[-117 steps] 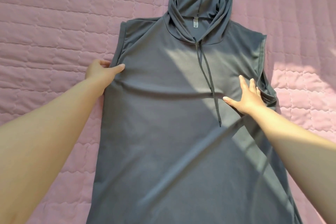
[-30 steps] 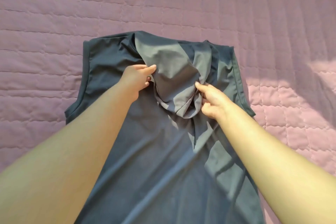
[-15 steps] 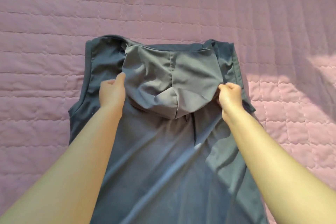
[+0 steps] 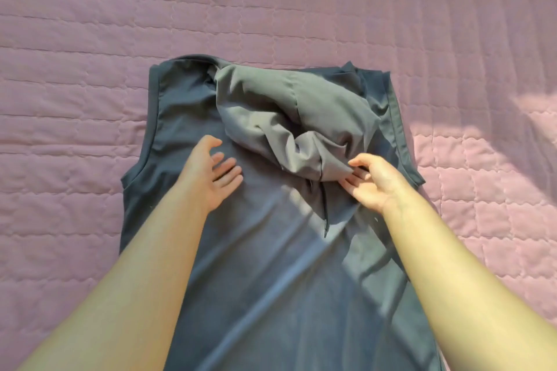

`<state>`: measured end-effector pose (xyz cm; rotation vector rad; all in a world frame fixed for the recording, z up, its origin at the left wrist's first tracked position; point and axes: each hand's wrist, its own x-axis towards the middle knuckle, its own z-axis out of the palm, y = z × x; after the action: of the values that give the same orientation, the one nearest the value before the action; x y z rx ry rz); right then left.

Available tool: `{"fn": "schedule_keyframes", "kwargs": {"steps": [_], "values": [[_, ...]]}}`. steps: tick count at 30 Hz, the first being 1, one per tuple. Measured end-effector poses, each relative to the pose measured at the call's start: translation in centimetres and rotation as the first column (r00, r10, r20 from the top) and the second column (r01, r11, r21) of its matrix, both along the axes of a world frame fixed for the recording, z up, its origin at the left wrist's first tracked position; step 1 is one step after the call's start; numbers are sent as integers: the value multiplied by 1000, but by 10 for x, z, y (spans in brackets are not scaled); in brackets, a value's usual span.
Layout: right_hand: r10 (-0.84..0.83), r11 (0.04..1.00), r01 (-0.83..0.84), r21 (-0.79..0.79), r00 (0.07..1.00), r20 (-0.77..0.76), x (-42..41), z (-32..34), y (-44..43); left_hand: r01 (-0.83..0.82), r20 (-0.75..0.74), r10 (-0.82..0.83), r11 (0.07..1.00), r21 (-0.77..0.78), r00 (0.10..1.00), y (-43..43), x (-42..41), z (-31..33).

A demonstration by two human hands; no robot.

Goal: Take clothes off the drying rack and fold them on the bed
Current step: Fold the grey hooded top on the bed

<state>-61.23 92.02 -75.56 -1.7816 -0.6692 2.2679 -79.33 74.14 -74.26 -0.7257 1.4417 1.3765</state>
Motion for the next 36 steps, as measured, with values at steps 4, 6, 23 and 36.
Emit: {"fn": "schedule_keyframes", "kwargs": {"steps": [4, 6, 23, 36], "values": [[30, 978, -87, 191, 959, 283, 2, -6, -12, 414, -46, -418, 907, -84, 907, 15, 33, 0], [65, 971, -126, 201, 955, 288, -2, -4, -19, 475, -104, -484, 874, -102, 869, 26, 44, -5], [303, -259, -795, 549, 473, 827, 10, -21, -77, 405, -407, -775, 214, -889, -484, -41, 85, -54], [528, -260, -695, 670, 479, 701, -80, -8, -179, 60, -499, -802, 545, -836, 327, -188, 63, -28]]}}
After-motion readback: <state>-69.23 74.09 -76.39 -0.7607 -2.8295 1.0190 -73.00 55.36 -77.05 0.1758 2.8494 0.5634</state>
